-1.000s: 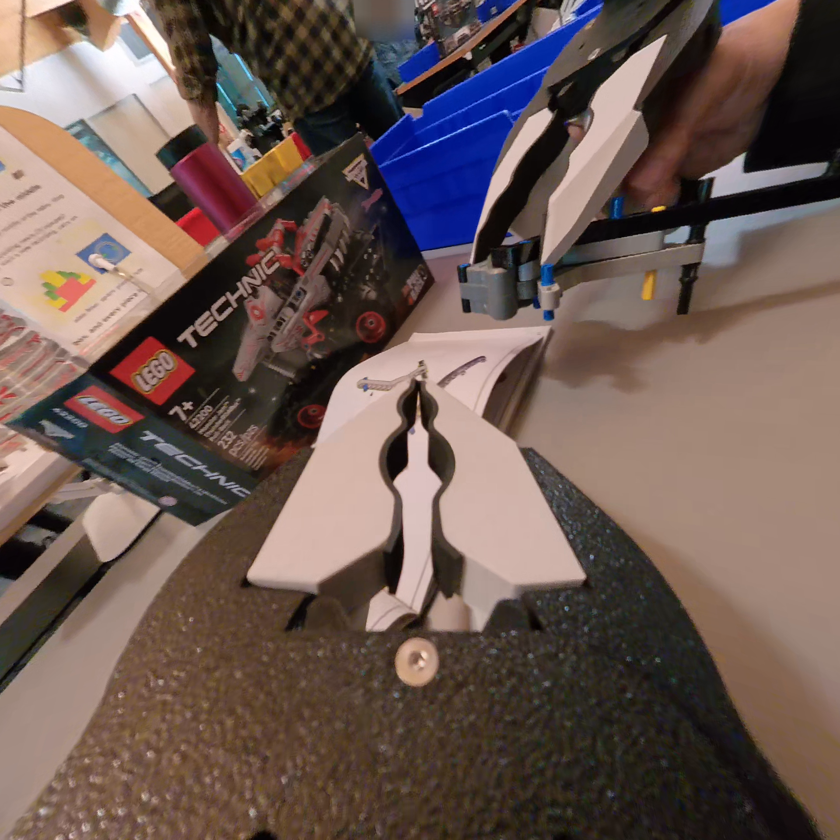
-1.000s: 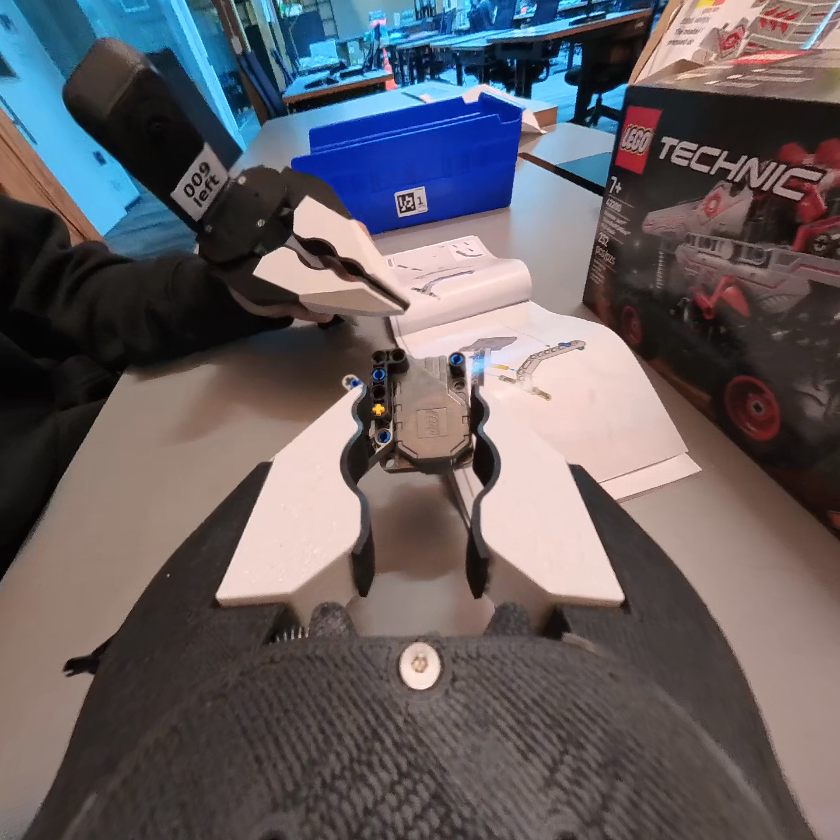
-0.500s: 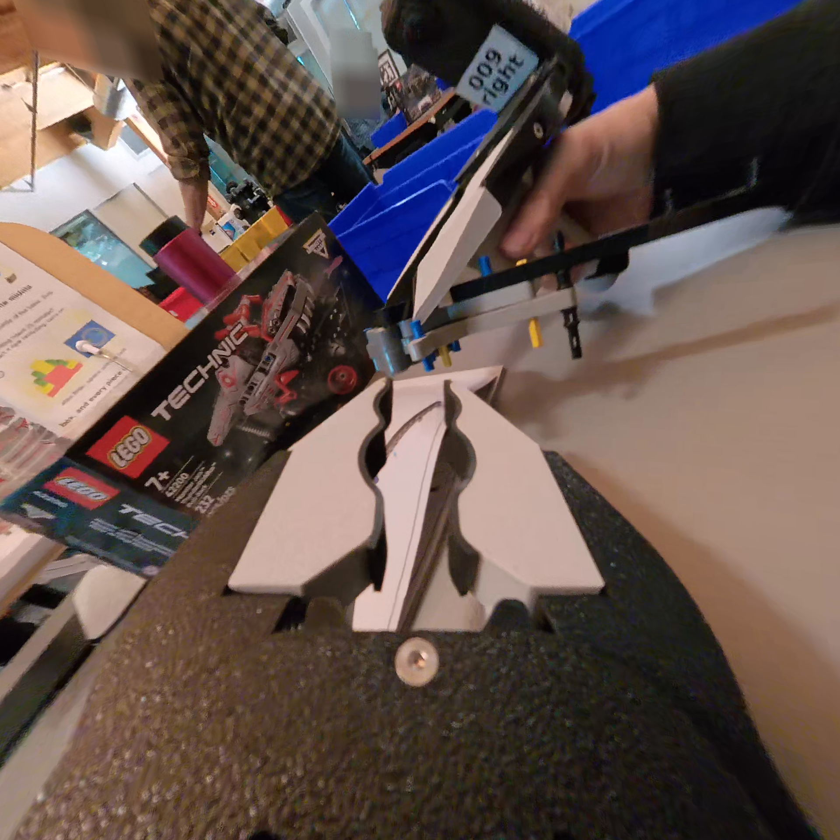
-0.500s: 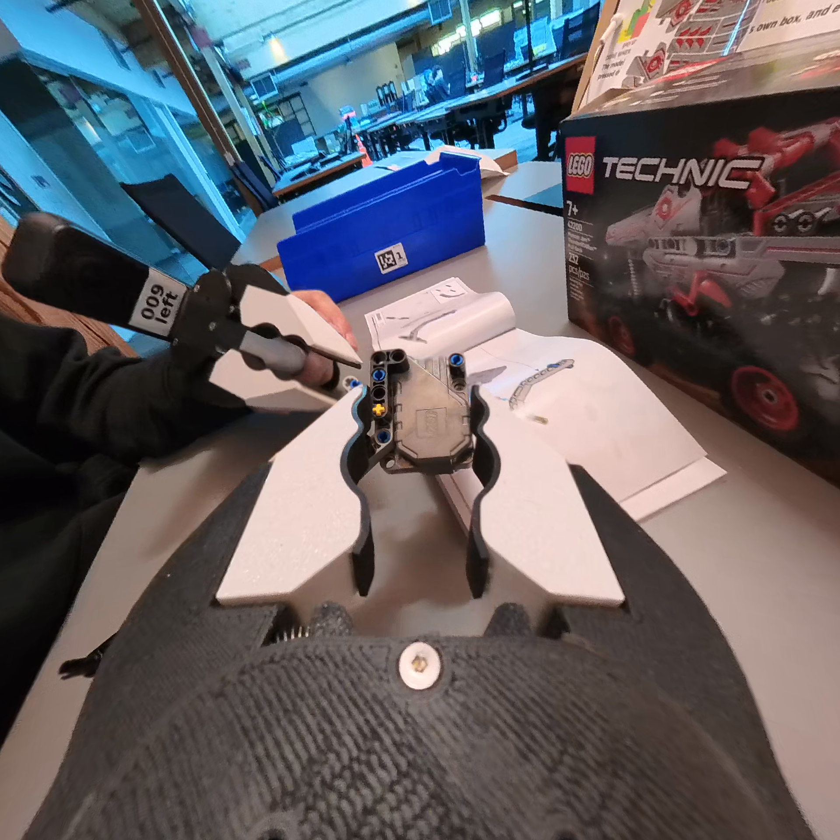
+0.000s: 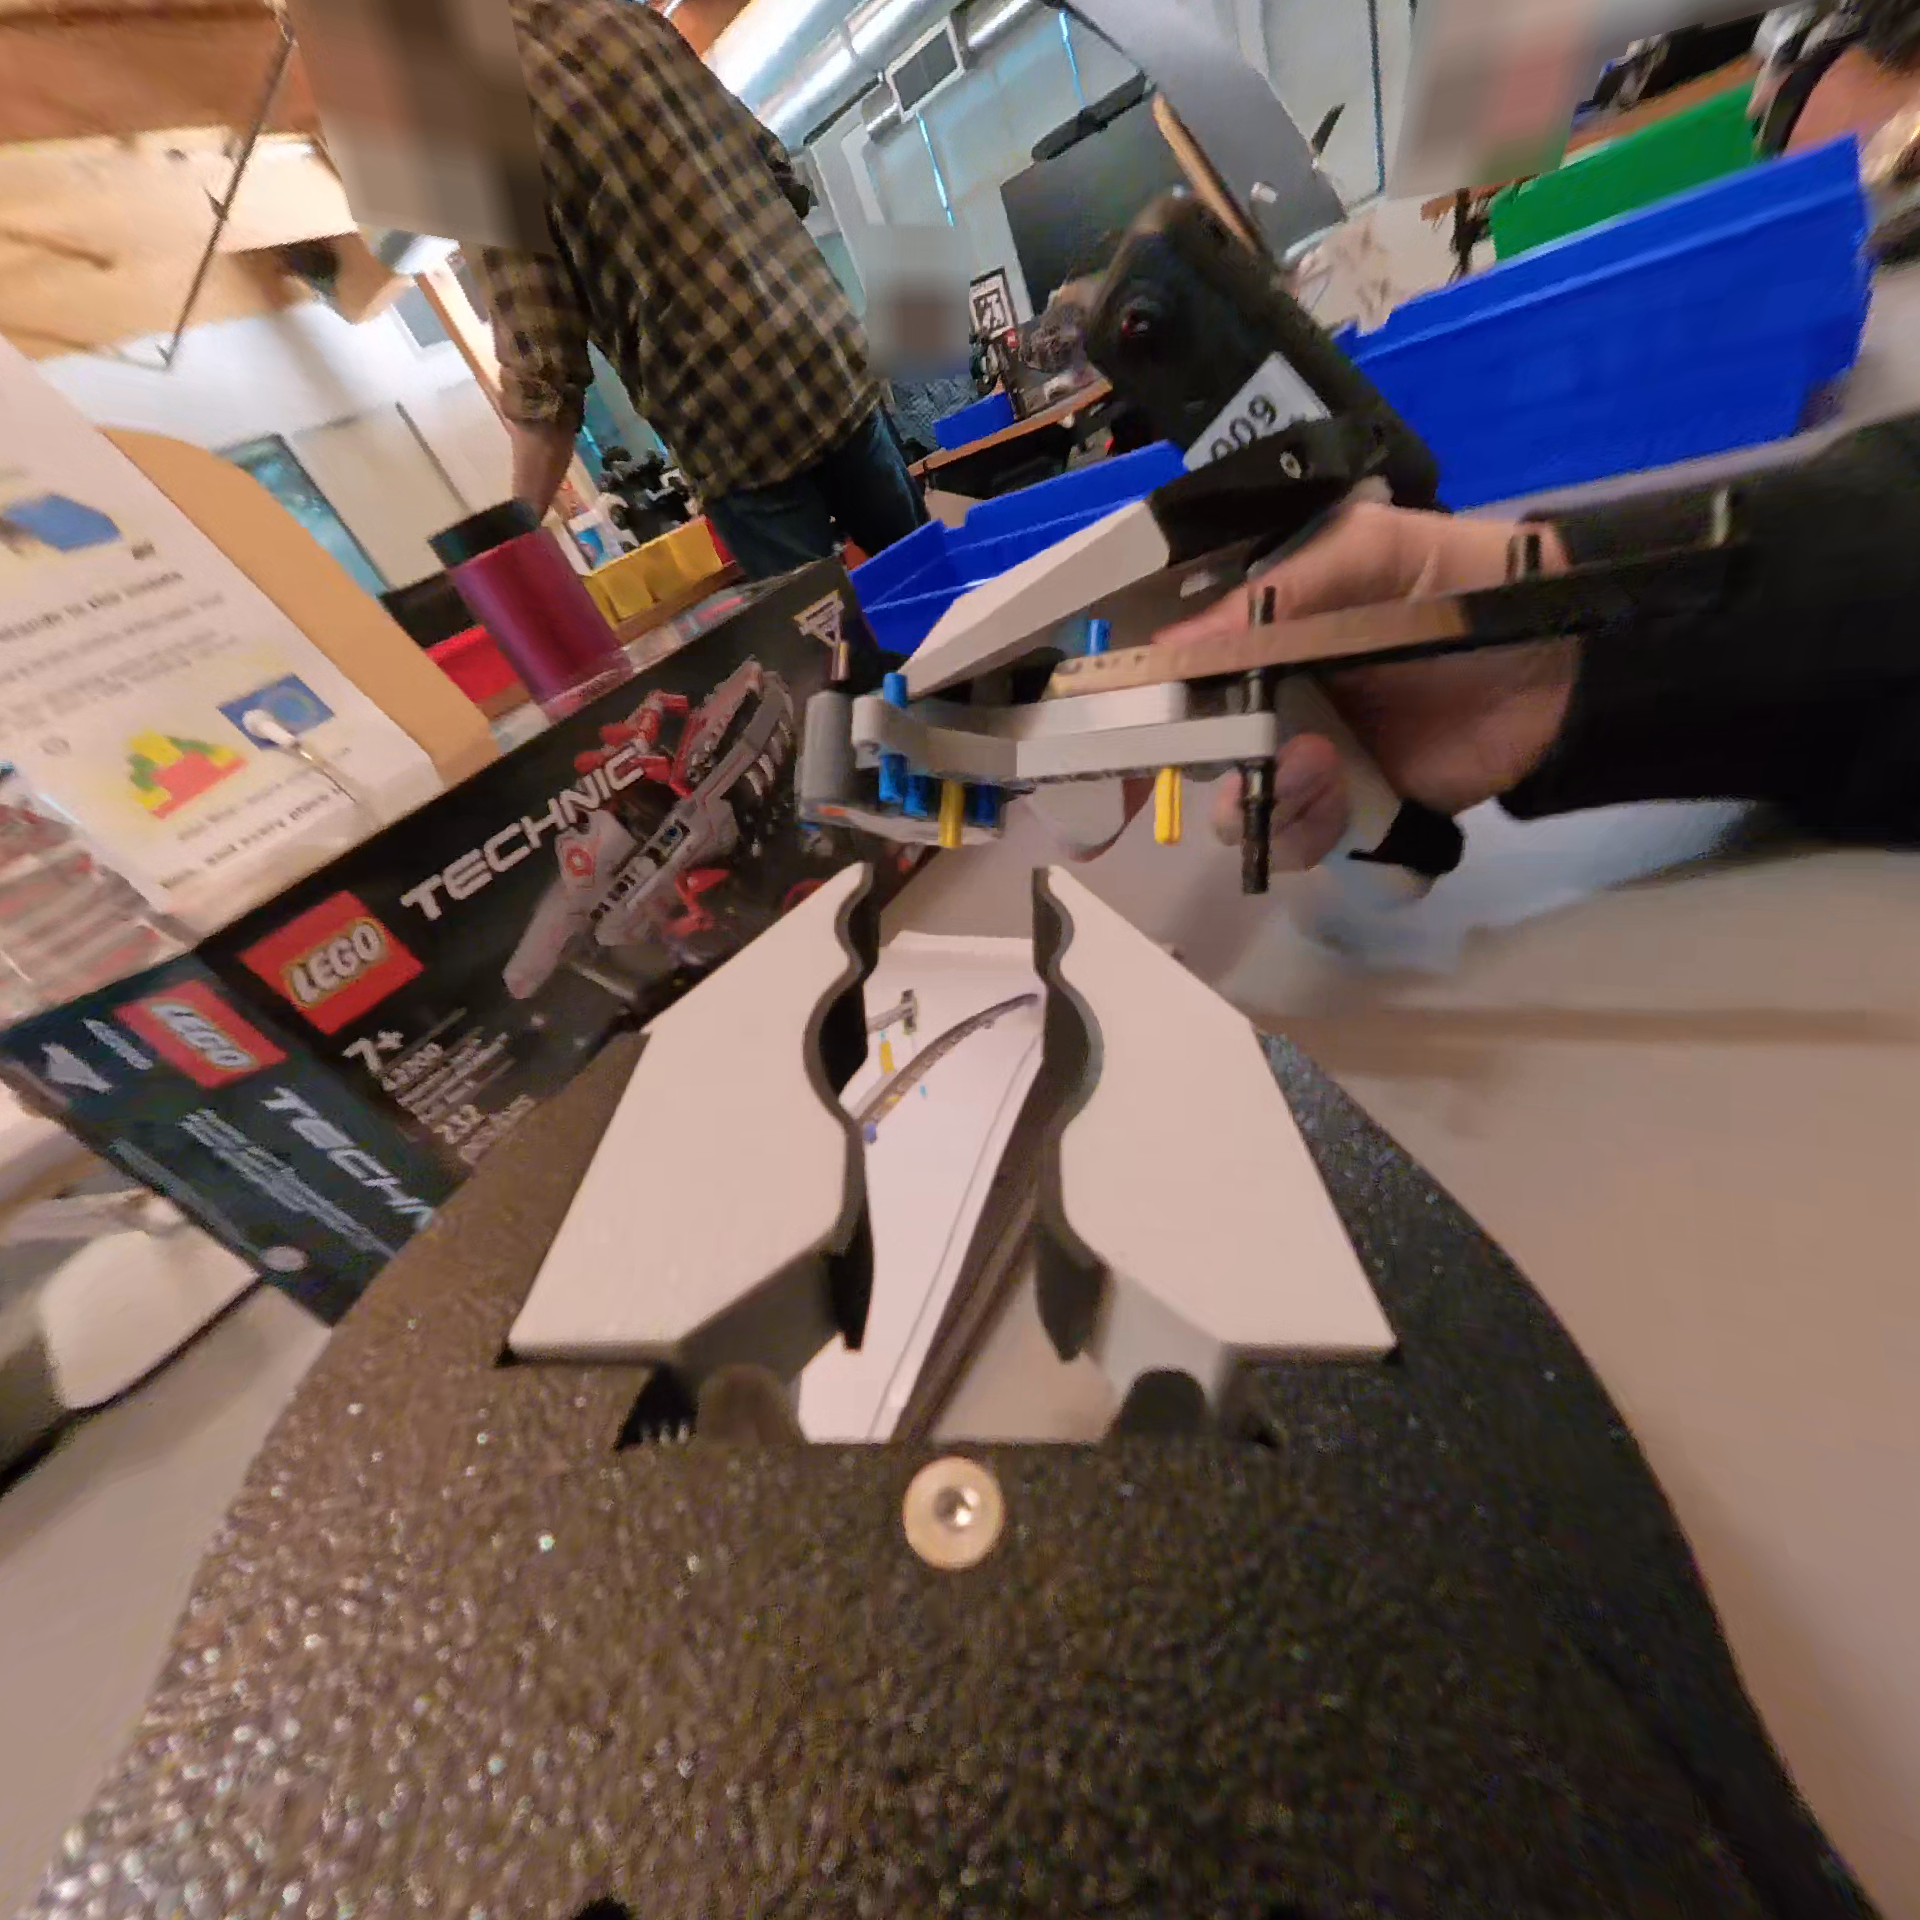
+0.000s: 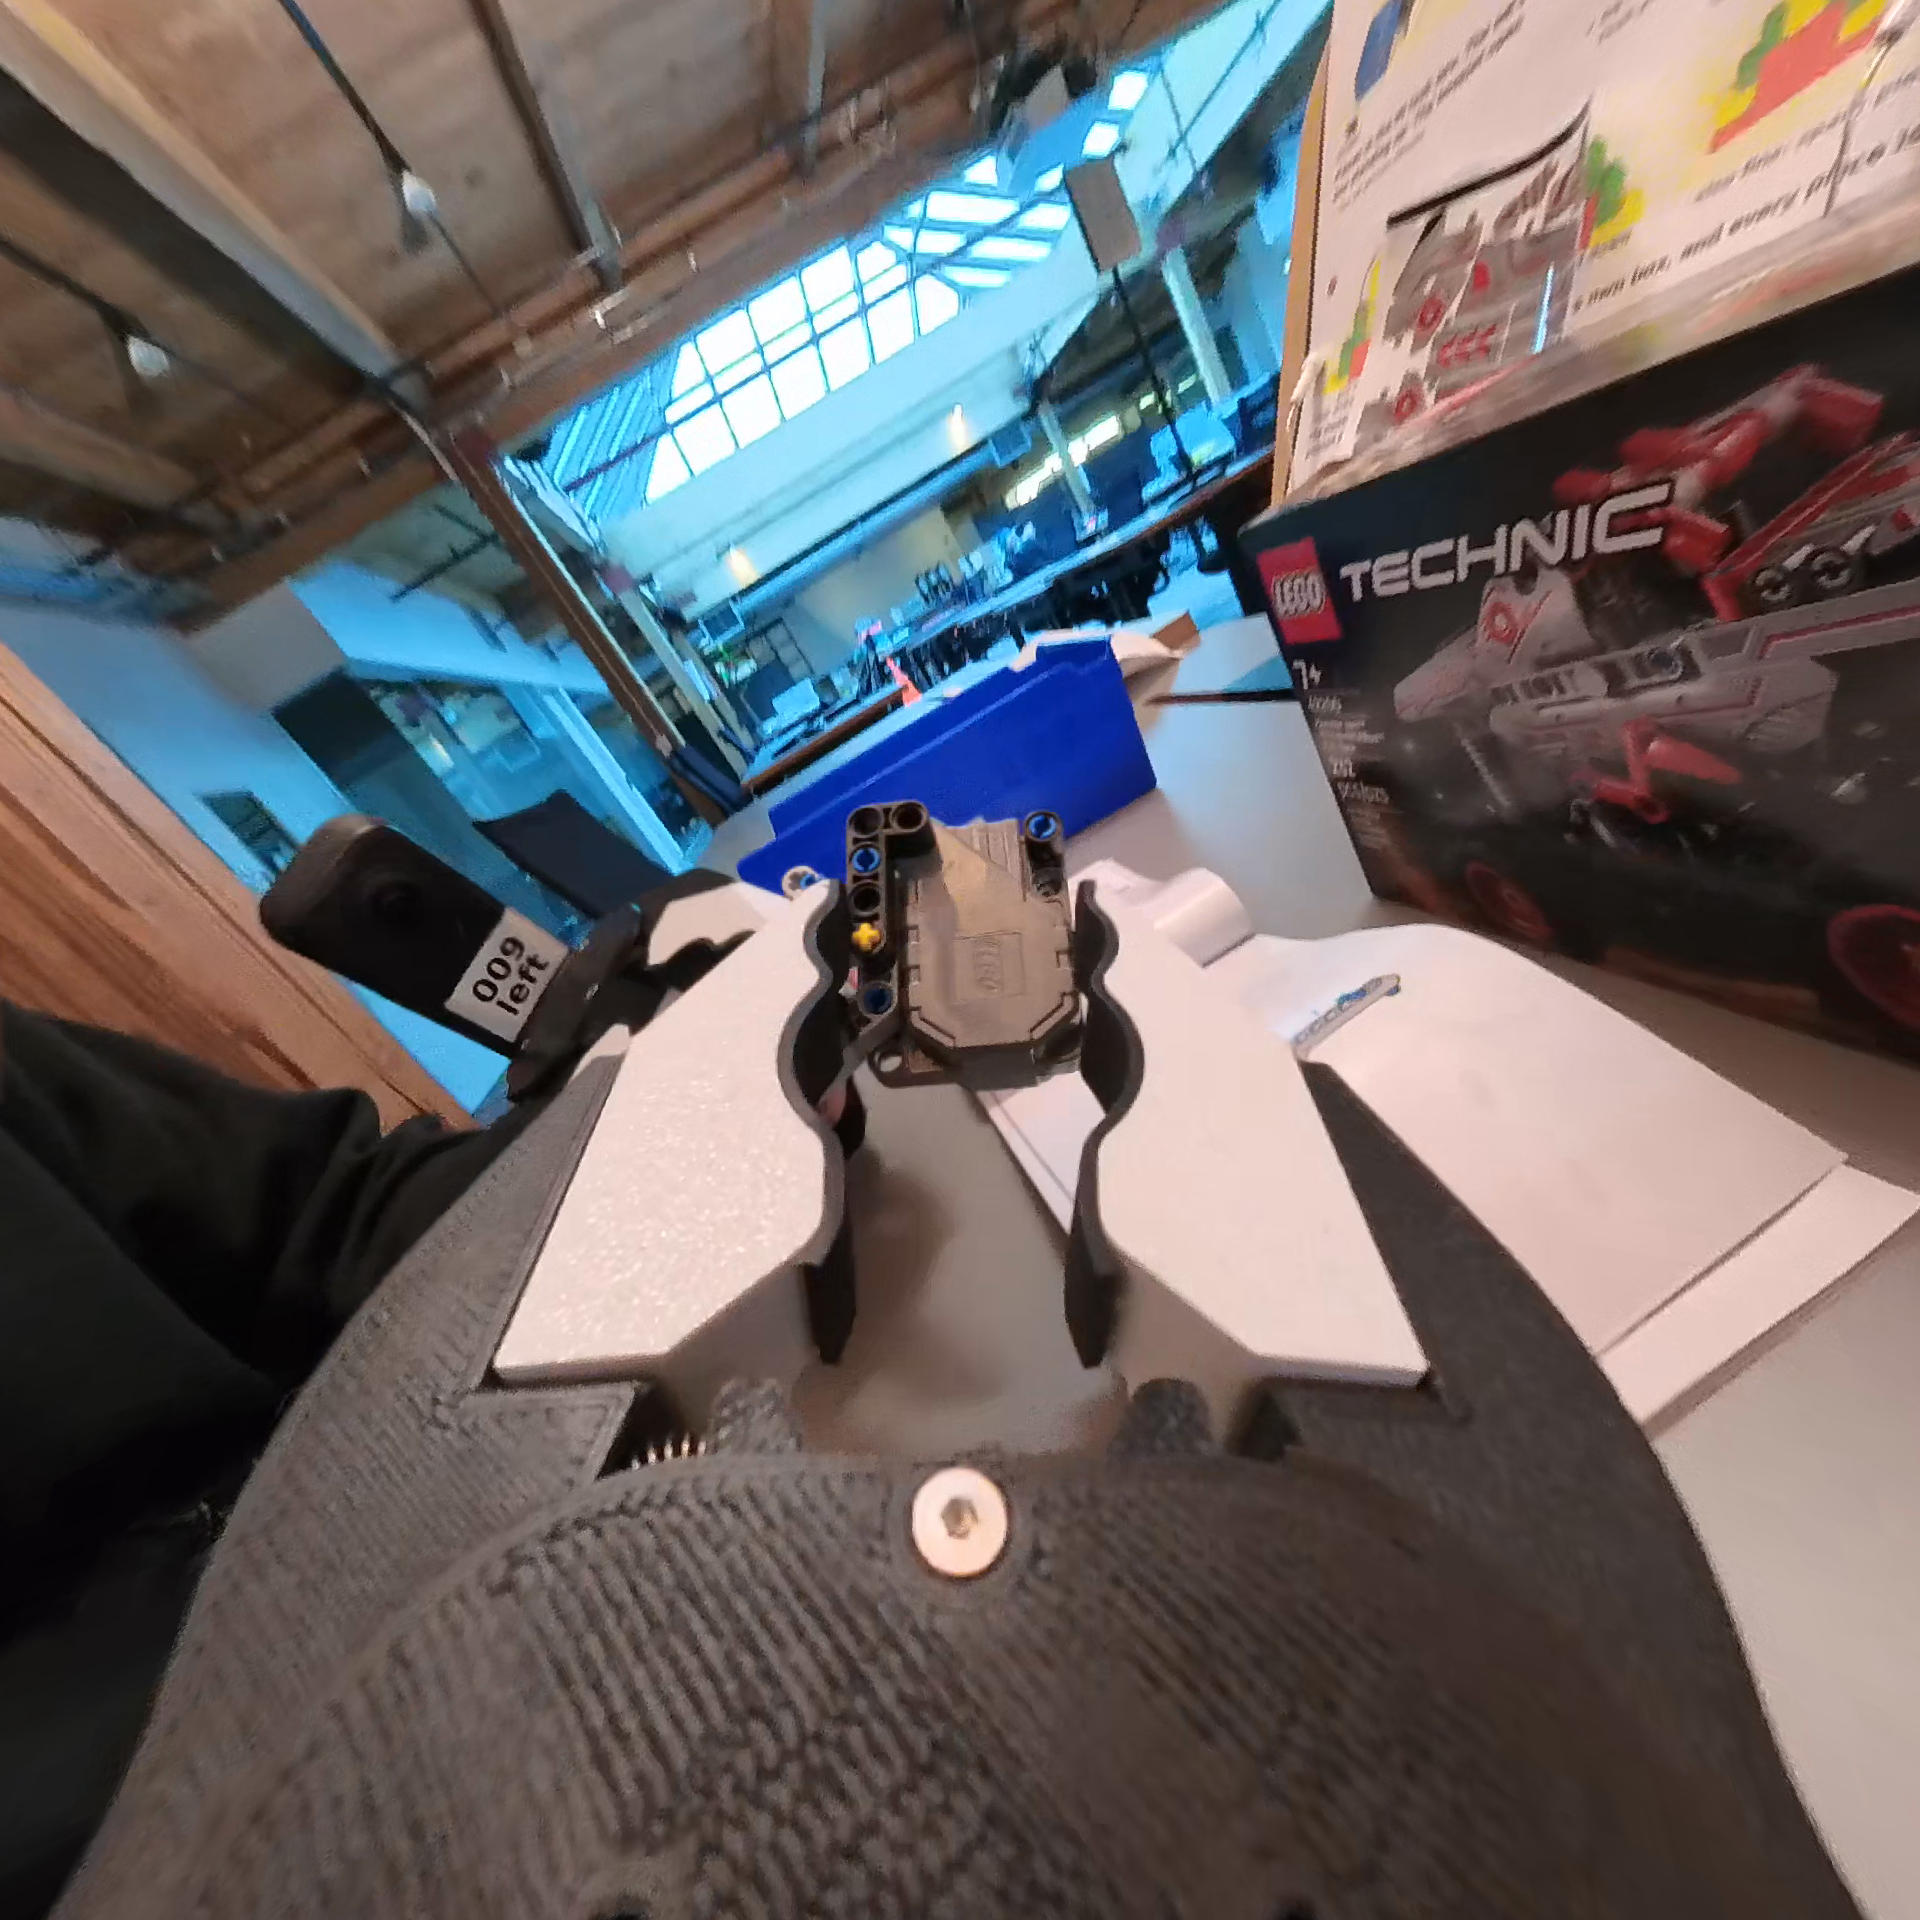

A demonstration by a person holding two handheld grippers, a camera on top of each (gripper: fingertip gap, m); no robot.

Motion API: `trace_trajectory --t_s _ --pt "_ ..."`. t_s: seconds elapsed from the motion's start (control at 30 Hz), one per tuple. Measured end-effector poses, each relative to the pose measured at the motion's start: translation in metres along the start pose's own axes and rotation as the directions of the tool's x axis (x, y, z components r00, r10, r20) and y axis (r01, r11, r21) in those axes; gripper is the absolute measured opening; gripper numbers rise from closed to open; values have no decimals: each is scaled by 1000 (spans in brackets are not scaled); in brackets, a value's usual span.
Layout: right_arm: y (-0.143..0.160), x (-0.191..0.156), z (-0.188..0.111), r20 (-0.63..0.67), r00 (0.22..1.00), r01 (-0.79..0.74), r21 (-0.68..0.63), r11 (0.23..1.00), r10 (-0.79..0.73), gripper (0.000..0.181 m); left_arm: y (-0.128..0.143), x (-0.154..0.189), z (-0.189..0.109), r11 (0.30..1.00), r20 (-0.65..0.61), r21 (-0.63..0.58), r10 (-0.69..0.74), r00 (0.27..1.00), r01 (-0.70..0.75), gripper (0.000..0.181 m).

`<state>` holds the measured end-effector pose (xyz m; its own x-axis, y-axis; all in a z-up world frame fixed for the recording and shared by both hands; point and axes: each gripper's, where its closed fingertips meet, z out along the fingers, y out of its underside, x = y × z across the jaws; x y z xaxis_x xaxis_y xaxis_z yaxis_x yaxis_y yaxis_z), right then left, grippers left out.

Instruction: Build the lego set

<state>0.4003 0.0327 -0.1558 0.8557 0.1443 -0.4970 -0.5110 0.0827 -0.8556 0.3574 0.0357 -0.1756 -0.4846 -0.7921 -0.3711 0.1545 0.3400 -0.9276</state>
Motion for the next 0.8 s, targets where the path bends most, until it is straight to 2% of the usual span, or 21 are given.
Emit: trace_trajectory --t_s 0.2,0.4,0.53,0.63,0.7,0.8 --pt "-3 -8 5 17 997 69 52 996 -70 40 -2 6 1 957 -112 14 -286 952 289 27" --pt "-10 -18 8 -1 982 189 129 973 -190 40 -9 13 -1 838 -263 7 -525 809 546 29" --pt "-11 -31 10 71 976 191 169 967 -205 40 -23 21 -6 729 -416 -5 -624 662 684 31" --pt "-9 -42 12 139 969 175 191 966 -204 41 -37 31 -14 609 -561 -69 -679 474 790 32" --pt "-9 -50 14 179 962 165 222 961 -206 40 -41 33 -16 527 -608 -120 -709 357 842 32" --pt "-7 -60 17 235 952 139 239 961 -196 40 -46 32 -19 429 -653 -156 -720 233 889 26"
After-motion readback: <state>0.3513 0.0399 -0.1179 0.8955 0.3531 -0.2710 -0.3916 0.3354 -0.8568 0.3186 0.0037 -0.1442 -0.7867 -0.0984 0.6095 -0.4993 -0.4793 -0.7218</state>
